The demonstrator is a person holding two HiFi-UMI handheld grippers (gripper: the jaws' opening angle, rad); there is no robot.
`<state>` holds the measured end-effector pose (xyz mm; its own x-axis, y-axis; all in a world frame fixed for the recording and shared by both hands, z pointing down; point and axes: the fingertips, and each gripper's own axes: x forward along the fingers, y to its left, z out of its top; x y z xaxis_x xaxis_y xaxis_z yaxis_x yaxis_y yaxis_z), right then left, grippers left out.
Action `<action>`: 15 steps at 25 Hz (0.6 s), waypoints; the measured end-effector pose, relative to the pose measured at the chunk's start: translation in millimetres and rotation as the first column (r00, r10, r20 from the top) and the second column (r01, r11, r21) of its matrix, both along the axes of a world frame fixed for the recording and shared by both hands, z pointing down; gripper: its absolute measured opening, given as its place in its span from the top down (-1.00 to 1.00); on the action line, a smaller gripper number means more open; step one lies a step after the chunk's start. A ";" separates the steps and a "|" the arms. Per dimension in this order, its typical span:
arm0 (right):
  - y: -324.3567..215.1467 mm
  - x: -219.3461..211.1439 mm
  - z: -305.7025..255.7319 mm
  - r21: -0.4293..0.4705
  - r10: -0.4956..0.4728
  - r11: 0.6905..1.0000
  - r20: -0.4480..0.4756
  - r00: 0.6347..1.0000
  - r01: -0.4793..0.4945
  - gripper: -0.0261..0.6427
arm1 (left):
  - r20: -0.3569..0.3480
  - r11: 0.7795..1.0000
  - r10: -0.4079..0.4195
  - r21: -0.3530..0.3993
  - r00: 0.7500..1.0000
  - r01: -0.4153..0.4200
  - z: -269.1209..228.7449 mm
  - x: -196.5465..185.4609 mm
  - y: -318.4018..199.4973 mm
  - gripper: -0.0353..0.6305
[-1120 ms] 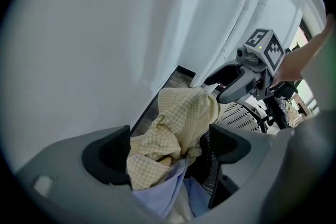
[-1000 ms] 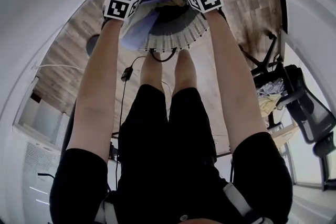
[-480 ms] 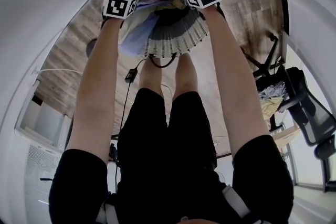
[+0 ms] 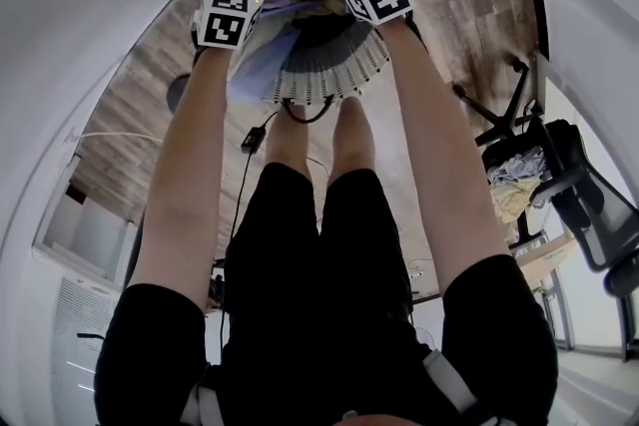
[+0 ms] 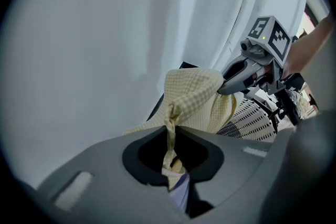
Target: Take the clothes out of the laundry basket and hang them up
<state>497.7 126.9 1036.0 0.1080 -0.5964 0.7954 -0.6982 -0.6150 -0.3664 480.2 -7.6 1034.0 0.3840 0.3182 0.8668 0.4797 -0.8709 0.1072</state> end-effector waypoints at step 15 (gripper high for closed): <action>22.9 23.2 -139.9 0.130 0.239 0.969 -0.255 0.937 -0.212 0.82 | -0.240 0.993 -0.095 -0.092 0.966 0.075 -135.4 22.0 26.8 0.84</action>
<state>520.9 149.7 896.1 0.4487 -0.6061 0.6567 -0.6258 -0.7377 -0.2532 502.2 19.1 898.7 0.6088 0.3407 0.7164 0.4244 -0.9029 0.0688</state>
